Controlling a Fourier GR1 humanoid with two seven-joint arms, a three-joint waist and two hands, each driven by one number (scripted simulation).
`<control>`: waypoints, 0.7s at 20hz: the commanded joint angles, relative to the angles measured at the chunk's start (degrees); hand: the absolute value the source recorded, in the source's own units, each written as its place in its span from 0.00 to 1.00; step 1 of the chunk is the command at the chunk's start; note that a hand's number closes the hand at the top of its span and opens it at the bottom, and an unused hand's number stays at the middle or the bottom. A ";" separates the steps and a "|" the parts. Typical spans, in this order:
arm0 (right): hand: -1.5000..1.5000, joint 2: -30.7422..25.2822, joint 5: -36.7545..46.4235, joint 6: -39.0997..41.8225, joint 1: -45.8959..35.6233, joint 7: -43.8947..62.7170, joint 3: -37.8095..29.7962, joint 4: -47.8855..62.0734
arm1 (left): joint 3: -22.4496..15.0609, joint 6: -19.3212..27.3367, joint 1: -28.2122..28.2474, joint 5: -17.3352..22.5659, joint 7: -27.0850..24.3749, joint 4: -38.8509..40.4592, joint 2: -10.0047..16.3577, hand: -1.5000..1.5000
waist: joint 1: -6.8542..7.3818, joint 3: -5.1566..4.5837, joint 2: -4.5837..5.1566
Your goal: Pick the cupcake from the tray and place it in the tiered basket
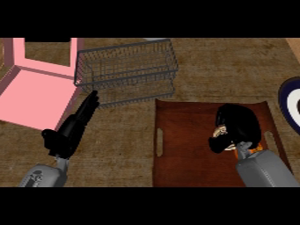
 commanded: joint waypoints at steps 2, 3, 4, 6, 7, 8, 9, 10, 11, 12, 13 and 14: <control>1.00 -12.50 -7.84 0.13 -6.08 -23.51 -7.57 6.31 | -1.07 -0.76 1.25 -0.47 -0.43 -0.28 -0.36 0.50 | 0.95 0.11 0.28; 1.00 -14.06 -11.84 0.36 -6.28 -27.39 -11.04 5.24 | 0.26 -1.12 0.03 0.33 0.20 0.13 0.24 0.50 | 0.05 0.08 0.10; 1.00 -11.41 -15.58 -0.52 -7.88 -29.05 -13.44 6.24 | 0.37 -0.25 -0.76 0.30 0.51 0.53 -0.75 0.50 | 0.15 0.11 0.19; 1.00 -10.83 -21.64 2.66 -7.57 -32.80 -15.79 3.95 | 1.73 -1.16 -1.23 0.79 0.55 0.74 0.65 0.50 | -0.70 0.03 -0.20; 1.00 -8.83 -25.17 3.15 -10.26 -33.19 -18.45 6.40 | 1.41 -1.12 0.88 0.39 -0.61 -0.40 1.11 0.50 | 0.52 0.08 -0.09; 1.00 -7.55 -26.87 1.38 -10.12 -35.31 -19.68 5.44 | 0.24 -0.12 1.21 -0.29 0.41 -1.00 0.03 0.50 | 0.21 0.12 -0.23; 1.00 -8.75 -27.85 3.94 -13.78 -35.46 -20.78 6.44 | 0.72 -0.92 0.08 0.17 1.16 -0.94 0.40 0.50 | 0.22 0.01 -0.22; 1.00 -9.74 -29.60 6.24 -15.20 -34.56 -21.92 3.59 | 1.67 -1.28 -1.62 0.71 1.39 0.41 0.30 0.50 | -0.60 -0.06 -0.37; 1.00 -8.81 -28.78 4.74 -16.48 -35.82 -21.77 5.63 | 3.26 -2.42 -1.09 1.34 0.73 -0.11 2.06 0.50 | -0.08 -0.06 -0.28; 1.00 -9.18 -29.97 6.53 -18.48 -35.37 -21.99 3.57 | 2.01 -2.40 -0.99 1.15 2.07 -0.61 1.09 0.50 | -0.25 -0.07 -0.40; 1.00 -7.33 -28.36 5.99 -20.30 -33.55 -20.26 3.77 | 2.48 -2.70 0.75 0.52 -0.10 -0.13 1.57 0.50 | -0.05 -0.10 -0.37; 1.00 -8.64 -30.67 9.62 -22.72 -29.91 -21.74 1.10 | 0.53 -0.06 -1.76 -1.55 0.52 2.57 -2.06 0.50 | -0.74 -0.13 -0.43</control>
